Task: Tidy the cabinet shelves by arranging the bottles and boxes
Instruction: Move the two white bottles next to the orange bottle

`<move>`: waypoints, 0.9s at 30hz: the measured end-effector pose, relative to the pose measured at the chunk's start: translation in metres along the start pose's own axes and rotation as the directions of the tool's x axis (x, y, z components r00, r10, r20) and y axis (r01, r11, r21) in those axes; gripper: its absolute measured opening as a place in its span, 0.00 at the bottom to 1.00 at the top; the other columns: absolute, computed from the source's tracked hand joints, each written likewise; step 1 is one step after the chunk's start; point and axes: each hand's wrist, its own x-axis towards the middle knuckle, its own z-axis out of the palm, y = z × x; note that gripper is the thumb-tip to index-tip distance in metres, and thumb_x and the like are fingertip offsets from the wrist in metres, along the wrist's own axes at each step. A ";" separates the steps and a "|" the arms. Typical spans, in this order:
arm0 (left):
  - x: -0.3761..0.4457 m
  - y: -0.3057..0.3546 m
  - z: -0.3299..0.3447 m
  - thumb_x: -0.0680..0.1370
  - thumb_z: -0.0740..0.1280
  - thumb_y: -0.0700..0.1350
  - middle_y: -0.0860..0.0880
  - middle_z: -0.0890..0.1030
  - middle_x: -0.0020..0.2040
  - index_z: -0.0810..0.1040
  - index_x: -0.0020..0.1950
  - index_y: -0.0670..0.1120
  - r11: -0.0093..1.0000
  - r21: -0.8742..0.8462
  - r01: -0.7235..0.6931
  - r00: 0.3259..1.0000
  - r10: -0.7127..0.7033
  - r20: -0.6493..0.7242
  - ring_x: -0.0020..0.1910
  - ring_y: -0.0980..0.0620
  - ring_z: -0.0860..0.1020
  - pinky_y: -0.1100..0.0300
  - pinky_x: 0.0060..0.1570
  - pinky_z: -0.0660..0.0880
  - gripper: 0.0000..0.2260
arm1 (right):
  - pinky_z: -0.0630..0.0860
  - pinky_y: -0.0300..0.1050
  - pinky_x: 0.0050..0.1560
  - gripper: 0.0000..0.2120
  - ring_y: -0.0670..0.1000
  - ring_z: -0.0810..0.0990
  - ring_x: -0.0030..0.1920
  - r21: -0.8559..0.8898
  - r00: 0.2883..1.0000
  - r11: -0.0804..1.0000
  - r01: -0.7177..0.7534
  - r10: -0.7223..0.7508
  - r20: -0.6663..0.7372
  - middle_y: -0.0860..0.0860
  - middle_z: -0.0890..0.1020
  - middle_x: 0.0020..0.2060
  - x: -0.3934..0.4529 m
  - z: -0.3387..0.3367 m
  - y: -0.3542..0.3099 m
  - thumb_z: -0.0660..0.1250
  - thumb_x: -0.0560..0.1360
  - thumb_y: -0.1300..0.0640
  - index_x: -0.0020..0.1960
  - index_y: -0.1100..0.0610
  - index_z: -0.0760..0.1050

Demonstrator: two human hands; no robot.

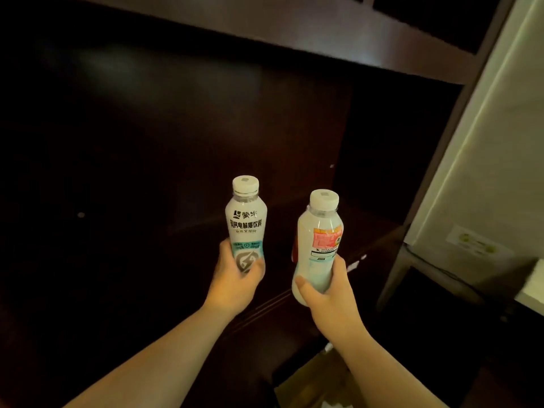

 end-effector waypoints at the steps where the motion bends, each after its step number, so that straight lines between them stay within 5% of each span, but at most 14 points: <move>1: 0.007 -0.011 0.006 0.71 0.72 0.51 0.54 0.78 0.53 0.64 0.66 0.55 1.000 0.014 0.022 1.000 -0.022 -0.022 0.47 0.62 0.79 0.69 0.37 0.74 0.27 | 0.78 0.32 0.41 0.26 0.37 0.79 0.52 0.003 1.000 1.000 -0.006 0.006 0.021 0.32 0.78 0.51 0.015 0.005 0.014 0.73 0.70 0.48 0.59 0.31 0.64; 4: 0.021 -0.042 0.024 0.73 0.72 0.49 0.57 0.78 0.52 0.63 0.65 0.59 0.995 0.068 0.080 0.993 -0.073 -0.093 0.46 0.69 0.78 0.70 0.35 0.74 0.25 | 0.77 0.31 0.40 0.25 0.37 0.80 0.50 0.025 0.994 1.000 -0.010 0.007 0.113 0.32 0.79 0.49 0.055 0.021 0.058 0.74 0.70 0.51 0.55 0.28 0.65; 10: 0.035 -0.095 0.042 0.74 0.72 0.47 0.56 0.78 0.55 0.64 0.67 0.56 0.980 0.105 0.168 0.951 -0.133 -0.279 0.49 0.67 0.78 0.59 0.47 0.78 0.25 | 0.77 0.32 0.43 0.26 0.38 0.80 0.52 0.086 0.947 0.996 -0.017 -0.011 0.320 0.33 0.79 0.51 0.112 0.060 0.123 0.72 0.67 0.44 0.59 0.29 0.64; 16: 0.040 -0.110 0.050 0.67 0.70 0.59 0.54 0.79 0.55 0.64 0.65 0.59 0.973 0.123 0.195 0.932 -0.145 -0.333 0.51 0.58 0.81 0.46 0.50 0.82 0.28 | 0.78 0.34 0.44 0.29 0.38 0.79 0.53 0.080 0.909 0.997 0.008 -0.041 0.415 0.40 0.79 0.54 0.138 0.078 0.155 0.74 0.70 0.51 0.65 0.37 0.64; 23: 0.041 -0.112 0.051 0.70 0.72 0.54 0.54 0.78 0.53 0.65 0.63 0.56 0.948 0.244 0.207 0.930 -0.113 -0.351 0.49 0.60 0.80 0.56 0.46 0.79 0.25 | 0.74 0.27 0.44 0.29 0.34 0.78 0.53 0.119 0.894 0.993 0.013 -0.065 0.442 0.40 0.79 0.55 0.152 0.082 0.168 0.75 0.71 0.53 0.68 0.46 0.65; 27: 0.040 -0.111 0.050 0.71 0.73 0.52 0.55 0.79 0.53 0.65 0.64 0.55 0.943 0.245 0.223 0.926 -0.127 -0.356 0.48 0.60 0.80 0.59 0.44 0.78 0.25 | 0.74 0.26 0.45 0.34 0.33 0.76 0.54 0.134 0.895 0.991 -0.004 -0.057 0.443 0.40 0.77 0.56 0.153 0.081 0.169 0.78 0.68 0.54 0.67 0.42 0.62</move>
